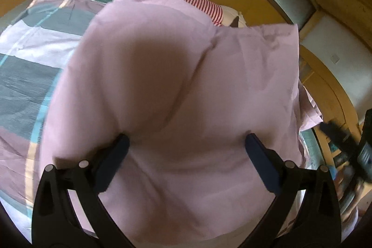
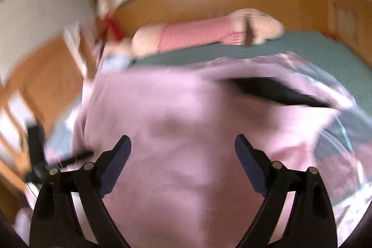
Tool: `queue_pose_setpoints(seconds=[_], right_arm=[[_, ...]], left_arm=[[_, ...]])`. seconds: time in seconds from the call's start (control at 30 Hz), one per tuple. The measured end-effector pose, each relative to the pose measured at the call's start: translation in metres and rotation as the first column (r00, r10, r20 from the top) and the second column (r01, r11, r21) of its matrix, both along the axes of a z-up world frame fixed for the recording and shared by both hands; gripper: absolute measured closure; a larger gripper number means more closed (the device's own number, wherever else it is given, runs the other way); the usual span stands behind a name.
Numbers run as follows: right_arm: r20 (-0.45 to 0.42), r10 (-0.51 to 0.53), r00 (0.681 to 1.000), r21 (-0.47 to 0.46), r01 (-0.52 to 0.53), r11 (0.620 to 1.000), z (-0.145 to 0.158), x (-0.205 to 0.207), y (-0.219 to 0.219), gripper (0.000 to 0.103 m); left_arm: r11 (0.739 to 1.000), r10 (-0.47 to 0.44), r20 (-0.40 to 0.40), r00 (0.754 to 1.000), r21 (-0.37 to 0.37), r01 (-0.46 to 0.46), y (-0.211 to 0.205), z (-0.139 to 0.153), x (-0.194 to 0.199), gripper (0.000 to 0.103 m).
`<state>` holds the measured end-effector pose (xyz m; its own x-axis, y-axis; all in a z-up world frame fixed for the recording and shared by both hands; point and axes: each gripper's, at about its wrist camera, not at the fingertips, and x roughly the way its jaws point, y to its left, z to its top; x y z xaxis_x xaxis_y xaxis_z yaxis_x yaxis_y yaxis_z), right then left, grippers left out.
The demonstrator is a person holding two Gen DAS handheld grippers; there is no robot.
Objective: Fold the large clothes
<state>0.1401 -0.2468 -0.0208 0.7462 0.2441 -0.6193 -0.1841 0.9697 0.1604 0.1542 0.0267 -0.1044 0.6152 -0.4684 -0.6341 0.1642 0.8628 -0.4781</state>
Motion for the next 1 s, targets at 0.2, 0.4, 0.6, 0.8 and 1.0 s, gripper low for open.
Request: queue_pose_setpoints(seconds=[0.2,0.4,0.6,0.8,1.0], right_arm=[[-0.137,-0.132,0.982,-0.158,0.110,0.981,-0.056,0.117,0.068,0.006],[-0.172,-0.181,0.968,-0.231,0.139,0.963,-0.068,0.174,0.077,0.001],[-0.011,-0.114,0.993,-0.196,0.110,0.974,-0.038,0.105,0.042,0.001],[-0.136,-0.478,0.868,-0.138,0.462,0.876,-0.063,0.076,-0.150,0.001],[-0.083,-0.743,0.664,0.030,0.747,0.664,-0.053,-0.014,-0.275,0.003]], left_arm=[[0.999,0.042,-0.022,0.999,-0.023,-0.043,0.018,0.004,0.007,0.002],[0.998,0.039,0.013,0.999,0.052,-0.039,0.022,0.015,0.014,0.002],[0.996,0.052,-0.058,0.997,0.081,-0.047,0.025,0.002,0.027,0.002],[0.994,0.055,-0.046,0.997,0.092,-0.051,0.029,-0.001,0.029,0.002],[0.990,0.084,-0.037,0.996,0.121,-0.079,0.029,0.000,0.030,0.002]])
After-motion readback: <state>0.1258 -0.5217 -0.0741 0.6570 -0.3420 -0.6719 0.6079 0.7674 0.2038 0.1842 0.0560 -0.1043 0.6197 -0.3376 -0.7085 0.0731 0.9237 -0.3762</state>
